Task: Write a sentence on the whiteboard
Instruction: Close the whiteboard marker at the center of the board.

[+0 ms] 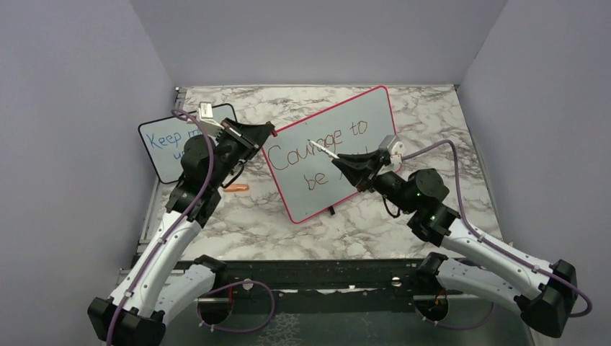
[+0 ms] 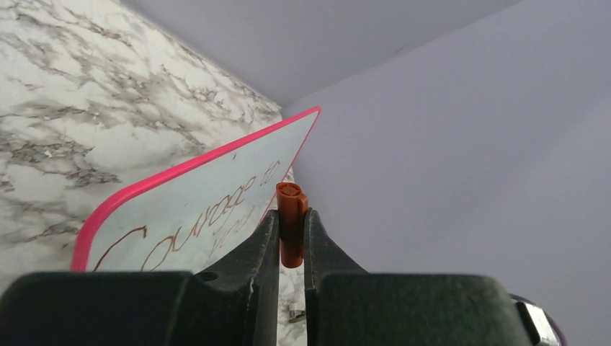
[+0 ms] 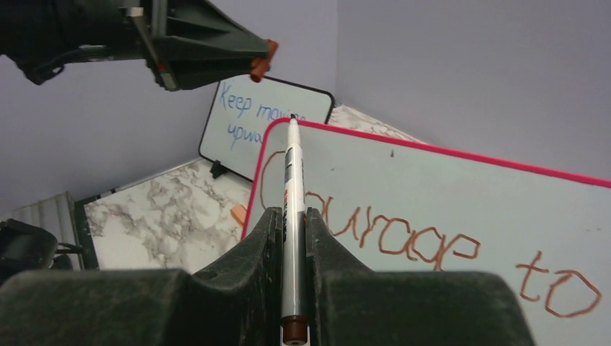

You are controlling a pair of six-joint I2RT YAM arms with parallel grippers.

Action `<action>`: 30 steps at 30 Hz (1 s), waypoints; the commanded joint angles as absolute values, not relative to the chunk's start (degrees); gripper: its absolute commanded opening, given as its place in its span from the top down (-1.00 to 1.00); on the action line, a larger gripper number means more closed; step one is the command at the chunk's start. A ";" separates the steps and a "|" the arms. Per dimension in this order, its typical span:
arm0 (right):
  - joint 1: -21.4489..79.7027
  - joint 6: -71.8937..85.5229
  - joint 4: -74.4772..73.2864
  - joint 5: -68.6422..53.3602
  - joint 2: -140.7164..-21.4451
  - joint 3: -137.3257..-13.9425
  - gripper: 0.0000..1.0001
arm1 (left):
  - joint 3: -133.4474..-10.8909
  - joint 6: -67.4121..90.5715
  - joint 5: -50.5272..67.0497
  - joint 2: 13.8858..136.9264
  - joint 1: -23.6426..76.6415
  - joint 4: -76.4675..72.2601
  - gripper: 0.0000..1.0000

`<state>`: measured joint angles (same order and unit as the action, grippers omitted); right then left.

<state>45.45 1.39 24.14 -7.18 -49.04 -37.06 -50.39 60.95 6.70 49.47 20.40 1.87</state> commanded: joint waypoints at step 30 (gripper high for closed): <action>55.28 -2.40 48.24 7.19 -60.73 -35.30 0.98 | -46.59 72.12 -8.81 56.81 33.39 -17.84 1.00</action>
